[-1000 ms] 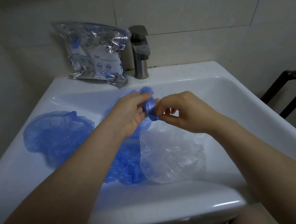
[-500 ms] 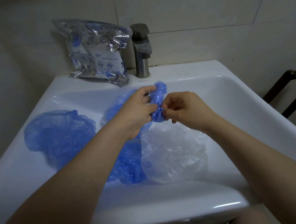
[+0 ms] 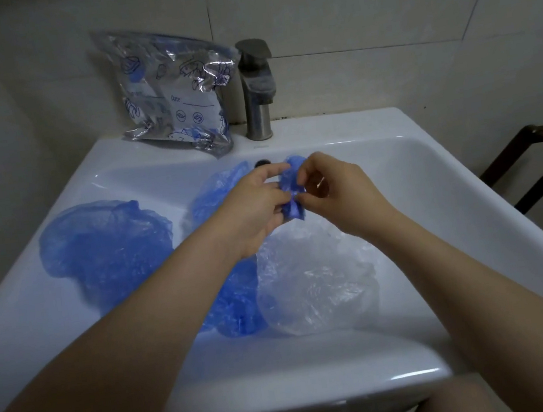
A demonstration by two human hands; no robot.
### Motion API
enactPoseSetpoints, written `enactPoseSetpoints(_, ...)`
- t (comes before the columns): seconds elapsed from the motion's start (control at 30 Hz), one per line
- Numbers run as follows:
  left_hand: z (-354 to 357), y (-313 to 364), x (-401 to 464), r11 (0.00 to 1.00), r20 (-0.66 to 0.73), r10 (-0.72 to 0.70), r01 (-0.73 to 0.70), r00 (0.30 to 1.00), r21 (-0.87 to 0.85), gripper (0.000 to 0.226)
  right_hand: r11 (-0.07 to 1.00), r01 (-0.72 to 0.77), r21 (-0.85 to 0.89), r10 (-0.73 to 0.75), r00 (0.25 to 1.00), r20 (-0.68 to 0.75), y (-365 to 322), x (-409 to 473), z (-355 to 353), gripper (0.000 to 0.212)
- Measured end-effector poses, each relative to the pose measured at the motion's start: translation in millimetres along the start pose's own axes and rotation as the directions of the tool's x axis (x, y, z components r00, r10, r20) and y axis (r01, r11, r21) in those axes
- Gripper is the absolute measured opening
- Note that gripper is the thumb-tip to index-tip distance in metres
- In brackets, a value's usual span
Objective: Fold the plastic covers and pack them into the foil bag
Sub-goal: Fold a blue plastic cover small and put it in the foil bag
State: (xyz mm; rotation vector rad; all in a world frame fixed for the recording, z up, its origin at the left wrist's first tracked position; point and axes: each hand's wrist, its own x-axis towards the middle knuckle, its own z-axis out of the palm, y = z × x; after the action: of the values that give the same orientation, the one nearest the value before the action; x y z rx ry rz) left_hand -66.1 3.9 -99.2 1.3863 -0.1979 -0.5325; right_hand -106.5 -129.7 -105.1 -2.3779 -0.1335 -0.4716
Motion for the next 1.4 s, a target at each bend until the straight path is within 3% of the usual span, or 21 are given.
enactPoseSetpoints(0.17, -4.4, 5.1, 1.3, 0.982, -0.017, -0.047, 0.043, 0.999, -0.183, 0.046, 0.959, 0.280, -0.047, -0.278, 0.959, 0.058, 1.9, -0.2, -3.6, 0.017)
enactPoseSetpoints(0.23, -5.6, 8.4, -0.1, 0.976, -0.012, -0.036, 0.033, 0.999, -0.215, 0.046, 0.932, 0.344, -0.114, -0.333, 0.937, 0.109, 3.0, -0.2, -3.8, 0.028)
enactPoseSetpoints(0.37, -6.5, 8.5, -1.1, 0.970, -0.009, -0.052, 0.048, 0.999, -0.238, 0.044, 0.888, 0.387, -0.247, -0.393, 0.919, 0.028, -3.5, -0.3, -0.8, 0.017)
enactPoseSetpoints(0.47, -4.1, 7.7, -1.7, 0.965, -0.006, -0.053, 0.050, 0.999, -0.256, 0.026, 0.901, 0.385, -0.201, -0.391, 0.920, 0.009, -5.1, 0.2, -3.4, 0.017)
enactPoseSetpoints(0.53, -3.3, 5.6, -1.1, 0.983, -0.075, -0.061, 0.047, 0.995, -0.176, 0.015, 0.896, 0.398, -0.200, -0.395, 0.917, 0.053, -3.6, 0.1, -4.6, 0.017)
enactPoseSetpoints(0.63, -3.6, 1.8, -0.1, 0.998, -0.177, -0.056, 0.050, 0.983, -0.038, 0.019, 0.901, 0.402, -0.160, -0.386, 0.914, 0.127, -2.3, -0.5, -1.2, 0.017)
enactPoseSetpoints(0.7, -3.9, 0.5, 0.9, 0.998, -0.200, -0.051, 0.043, 0.978, -0.047, 0.026, 0.950, 0.310, -0.046, -0.302, 0.944, 0.134, -3.2, -0.8, 0.5, 0.014)
enactPoseSetpoints(0.83, -4.0, 2.5, -1.4, 0.998, -0.171, -0.060, 0.055, 0.983, -0.033, 0.006, 0.989, -0.002, 0.150, -0.015, 0.994, 0.110, -4.6, -2.4, -3.9, 0.012)
enactPoseSetpoints(1.1, -1.5, 6.2, -5.4, 0.999, -0.057, -0.035, 0.033, 0.998, -0.028, 0.014, 0.950, -0.203, 0.236, 0.208, 0.978, 0.002, -1.8, 1.4, -2.9, 0.016)
enactPoseSetpoints(1.2, -1.5, 4.6, -5.9, 0.999, -0.045, -0.023, 0.024, 0.999, 0.027, 0.011, 0.955, -0.168, 0.242, 0.186, 0.981, -0.054, -0.7, 1.4, -1.2, 0.014)
enactPoseSetpoints(1.3, -1.6, 4.1, -5.3, 0.998, -0.037, -0.059, 0.058, 0.998, -0.031, 0.016, 0.993, 0.017, 0.114, -0.007, 0.996, -0.089, -2.0, 0.5, -3.9, 0.011)
enactPoseSetpoints(1.4, -1.2, 7.7, -6.7, 0.987, -0.014, -0.086, 0.083, 0.996, -0.135, 0.015, 0.985, 0.167, 0.053, -0.166, 0.986, -0.007, -1.2, -0.7, -9.4, 0.015)
